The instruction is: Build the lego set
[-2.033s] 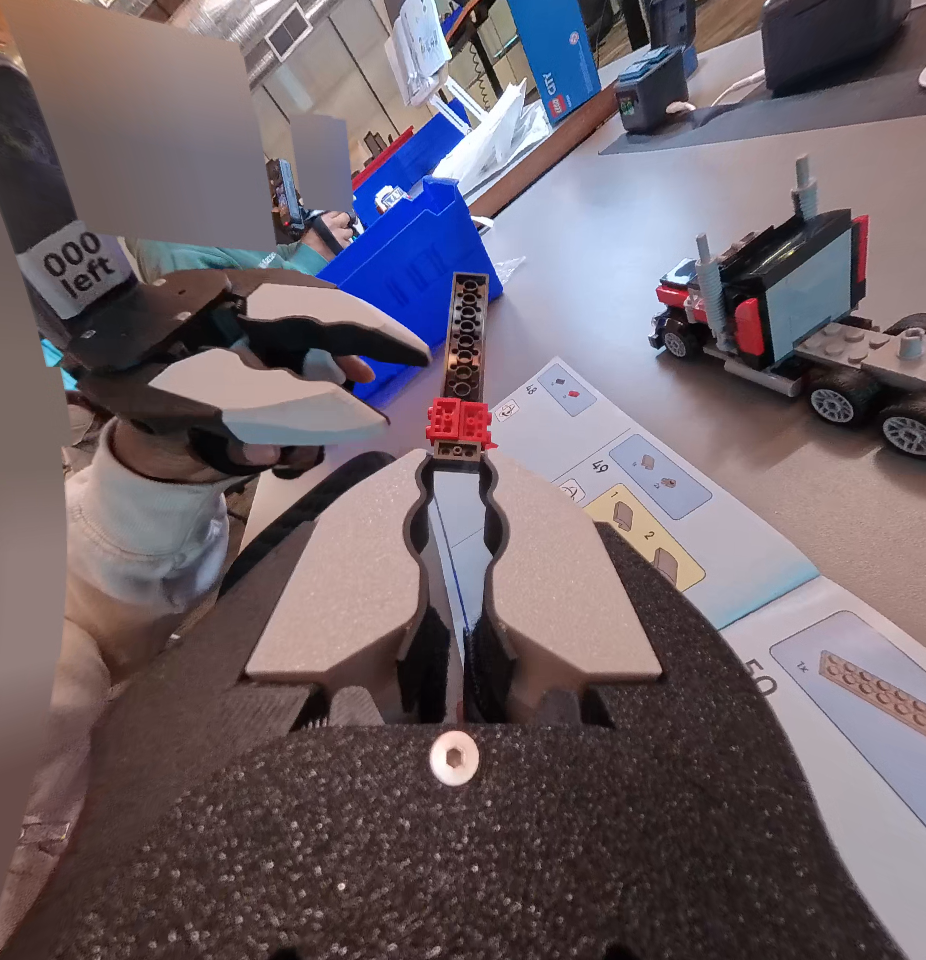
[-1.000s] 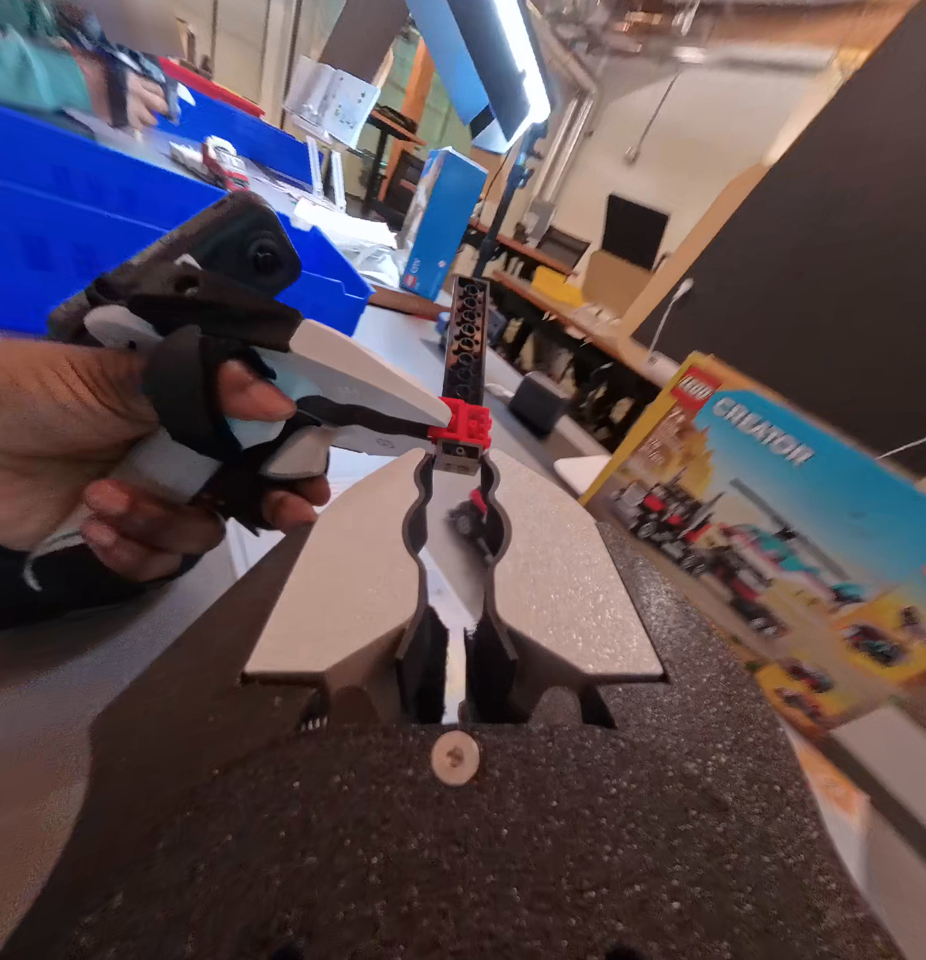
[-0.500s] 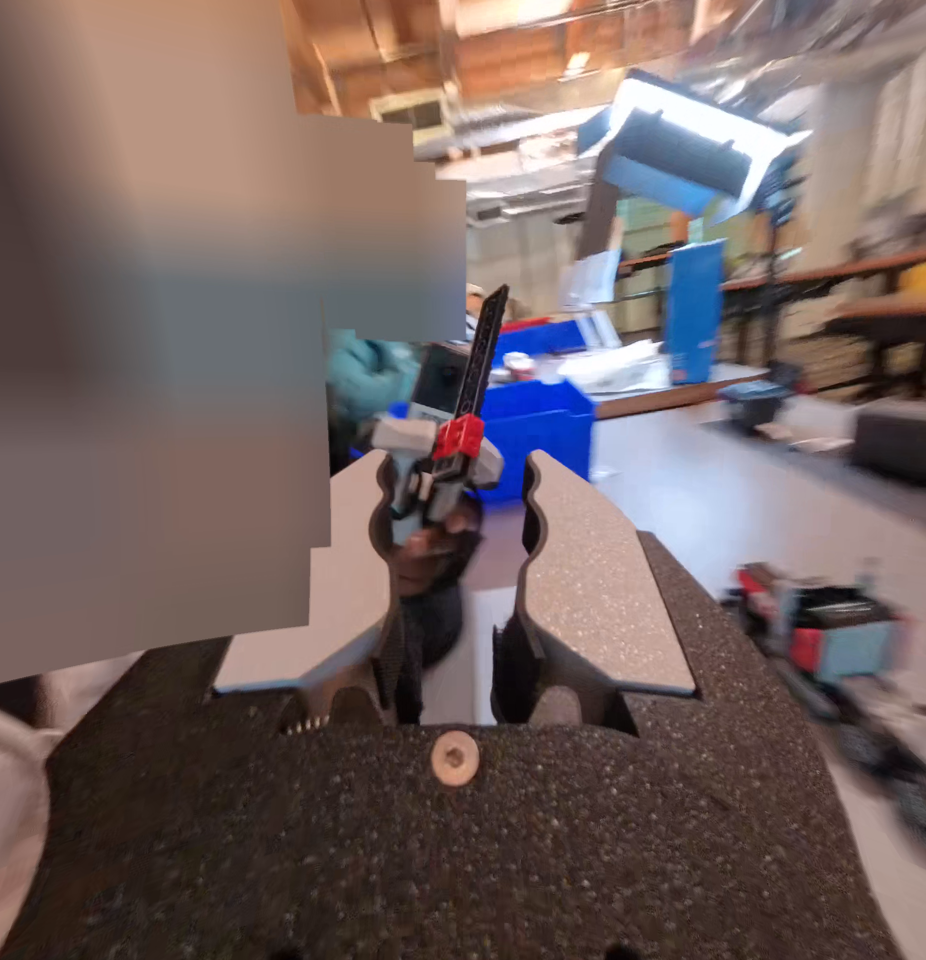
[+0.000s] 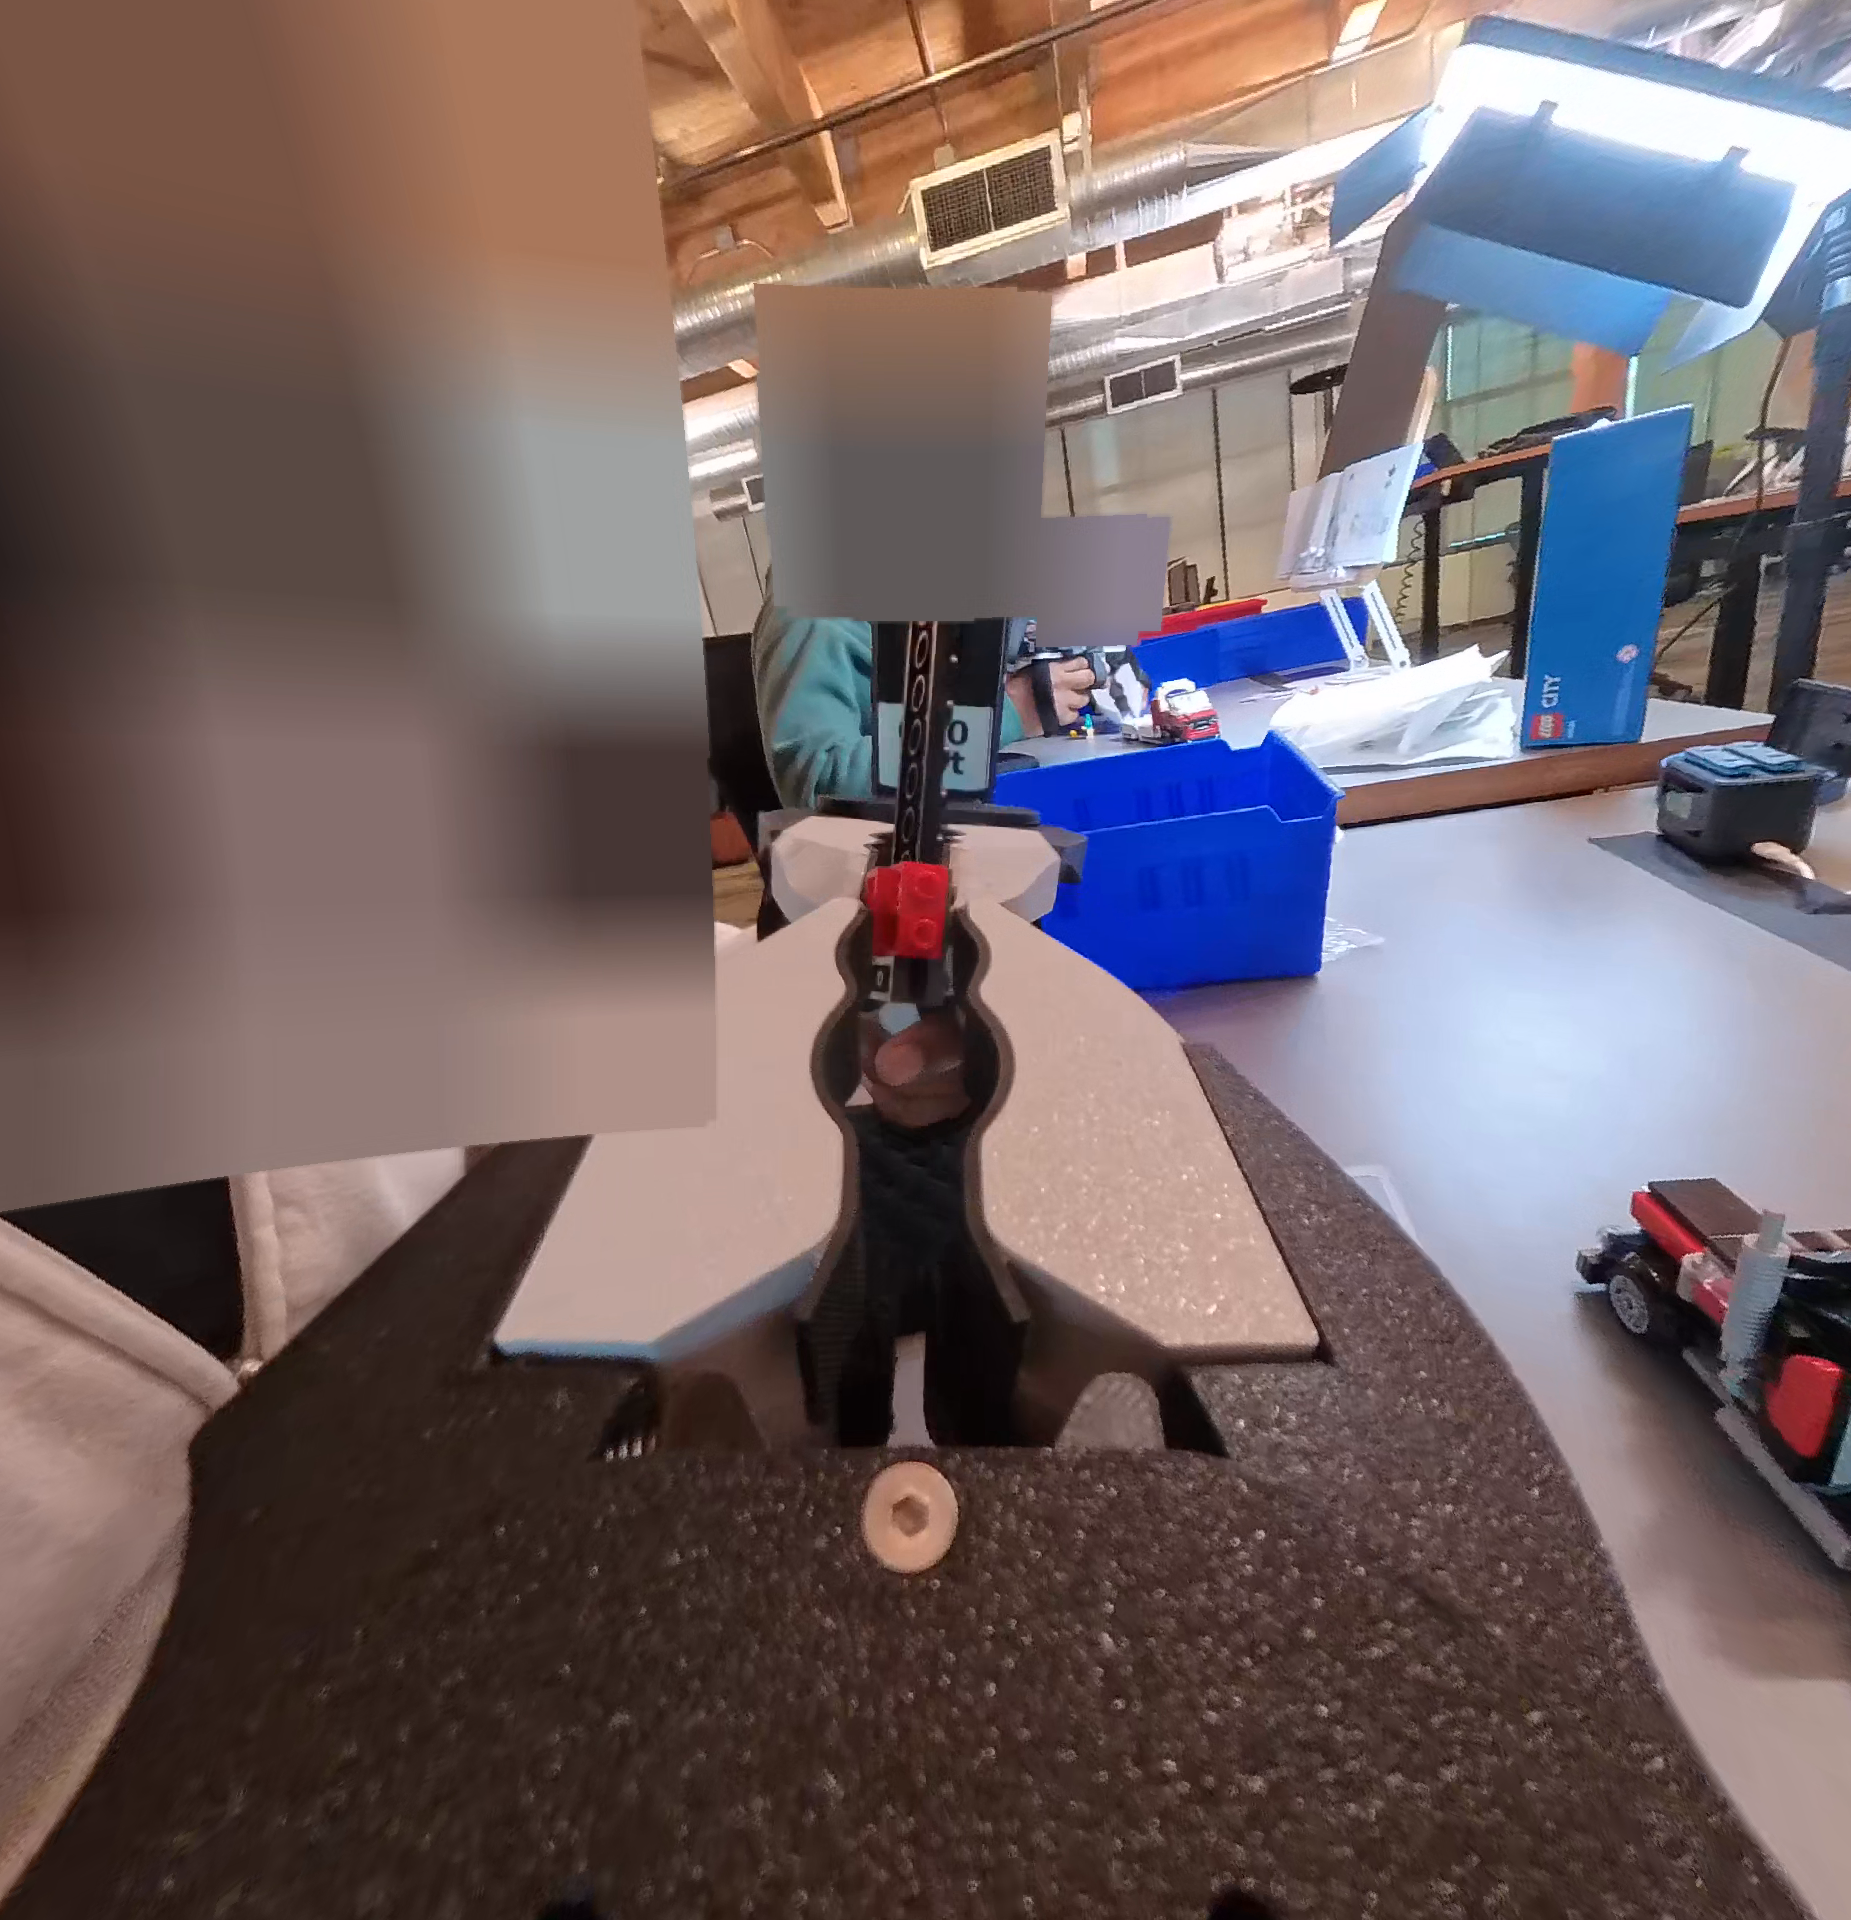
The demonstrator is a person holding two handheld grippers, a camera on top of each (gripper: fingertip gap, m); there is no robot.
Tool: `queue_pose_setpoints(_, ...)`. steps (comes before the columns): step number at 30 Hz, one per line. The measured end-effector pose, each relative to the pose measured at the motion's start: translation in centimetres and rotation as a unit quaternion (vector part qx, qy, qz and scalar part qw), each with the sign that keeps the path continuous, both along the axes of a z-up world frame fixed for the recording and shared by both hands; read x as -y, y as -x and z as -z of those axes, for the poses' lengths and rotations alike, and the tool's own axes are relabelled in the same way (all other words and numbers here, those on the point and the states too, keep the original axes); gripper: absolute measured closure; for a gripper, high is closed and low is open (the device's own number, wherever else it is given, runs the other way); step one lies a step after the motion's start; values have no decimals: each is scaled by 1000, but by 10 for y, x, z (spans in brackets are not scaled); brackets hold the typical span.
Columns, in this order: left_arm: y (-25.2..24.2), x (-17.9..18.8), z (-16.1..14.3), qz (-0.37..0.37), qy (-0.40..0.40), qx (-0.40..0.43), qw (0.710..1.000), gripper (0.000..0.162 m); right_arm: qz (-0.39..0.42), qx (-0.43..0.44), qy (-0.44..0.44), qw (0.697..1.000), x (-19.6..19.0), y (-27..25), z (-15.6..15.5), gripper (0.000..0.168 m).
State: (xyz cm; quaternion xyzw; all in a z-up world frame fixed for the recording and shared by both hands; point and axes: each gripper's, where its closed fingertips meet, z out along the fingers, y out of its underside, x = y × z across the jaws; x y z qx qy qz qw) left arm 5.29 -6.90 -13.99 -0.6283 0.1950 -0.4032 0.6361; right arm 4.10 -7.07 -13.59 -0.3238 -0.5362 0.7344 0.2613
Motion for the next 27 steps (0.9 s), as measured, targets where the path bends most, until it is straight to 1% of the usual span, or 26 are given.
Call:
queue_pose_setpoints(3,-1,1,-1,0,-2,-11,1000,148,-16,0,3,1000,3,-2,-2,149)
queue_pose_setpoints(9,-1,-1,0,-5,5,-30,1000,148,2,-5,-8,1000,0,0,0,154)
queue_pose_setpoints(12,-1,-3,2,-14,10,-44,999,148,28,-11,-30,999,-3,1,2,155)
queue_pose_setpoints(19,-3,-6,3,-23,4,-66,998,148,37,-24,-18,999,-6,-3,2,156)
queue_pose_setpoints(20,-2,-7,3,-27,4,-65,997,147,40,-25,-14,999,-7,-2,2,156)
queue_pose_setpoints(22,1,-9,0,-43,-1,-54,998,134,45,-29,-16,998,-8,-2,3,156)
queue_pose_setpoints(23,2,-10,-3,-52,-6,-46,998,132,45,-30,-18,998,-8,-2,4,156)
queue_pose_setpoints(24,4,-10,-6,-60,-12,-41,997,133,44,-34,-18,998,-8,-3,3,156)
queue_pose_setpoints(27,5,-9,-7,-73,-34,-62,995,144,50,-37,-29,998,-8,-3,3,156)
